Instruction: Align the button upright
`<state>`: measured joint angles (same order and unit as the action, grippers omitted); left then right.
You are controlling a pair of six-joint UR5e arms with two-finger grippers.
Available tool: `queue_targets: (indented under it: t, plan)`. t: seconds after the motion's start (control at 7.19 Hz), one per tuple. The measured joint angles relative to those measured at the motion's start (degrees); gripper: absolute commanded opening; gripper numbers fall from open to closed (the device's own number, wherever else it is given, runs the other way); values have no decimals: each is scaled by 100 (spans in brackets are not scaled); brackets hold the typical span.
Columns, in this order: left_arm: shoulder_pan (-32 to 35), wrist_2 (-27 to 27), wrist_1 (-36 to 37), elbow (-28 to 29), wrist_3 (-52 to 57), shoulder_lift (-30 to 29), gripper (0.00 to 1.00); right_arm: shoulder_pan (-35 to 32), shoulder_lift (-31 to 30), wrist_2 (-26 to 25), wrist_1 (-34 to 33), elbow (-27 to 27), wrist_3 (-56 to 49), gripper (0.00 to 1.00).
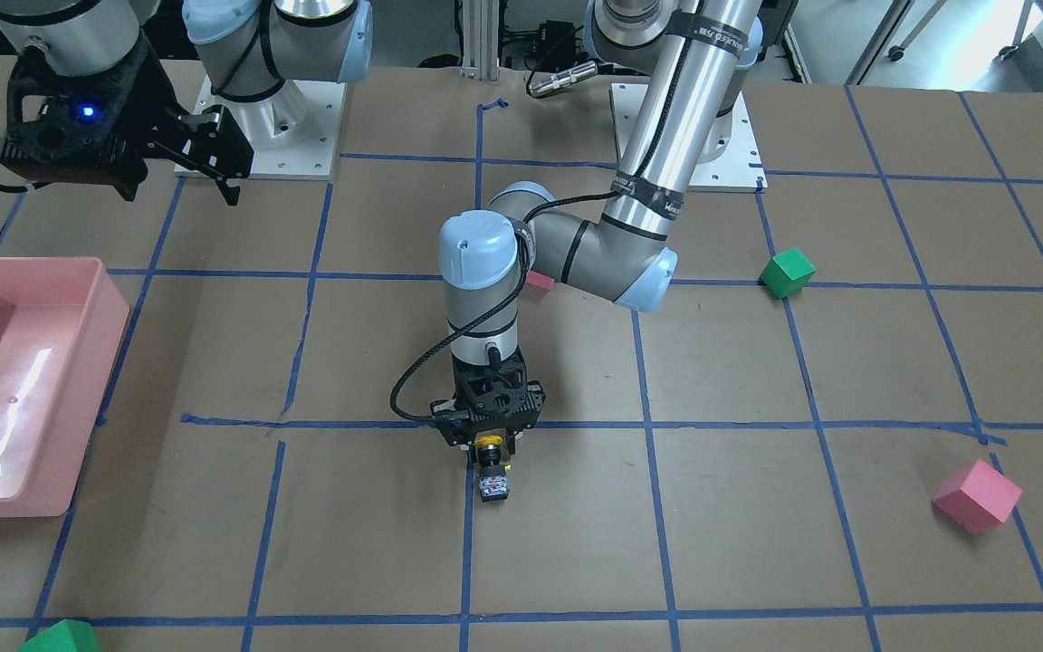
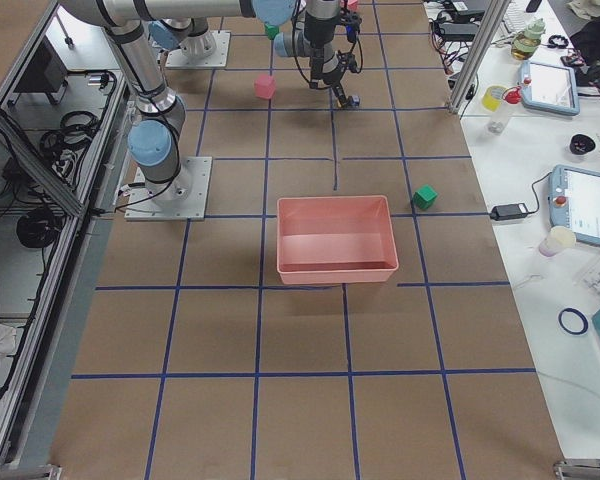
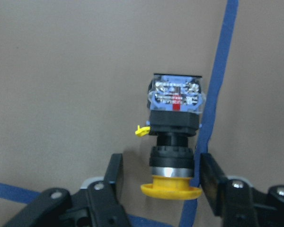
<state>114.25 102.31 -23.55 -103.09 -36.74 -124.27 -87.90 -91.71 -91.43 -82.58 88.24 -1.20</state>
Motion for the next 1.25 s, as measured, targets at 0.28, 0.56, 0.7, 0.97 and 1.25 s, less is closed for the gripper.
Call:
queue_targets:
  t: [0.28, 0.56, 0.7, 0.97, 1.25]
  plan:
    - [0, -1, 0, 0, 0, 7, 19, 1, 5, 0, 1, 0, 0, 100]
    - [0, -1, 0, 1, 3, 42, 12, 5, -1, -71, 20, 0, 5, 100]
    - [0, -1, -10, 5, 47, 87, 12, 5, -2, -152, 14, 0, 6, 100]
    - [1, 7, -94, 14, 492, 264, 4, 6, 2, -203, 15, 0, 0, 100]
    - [-14, 11, -508, 126, 907, 458, 3, -3, 9, -150, 18, -5, -2, 100]
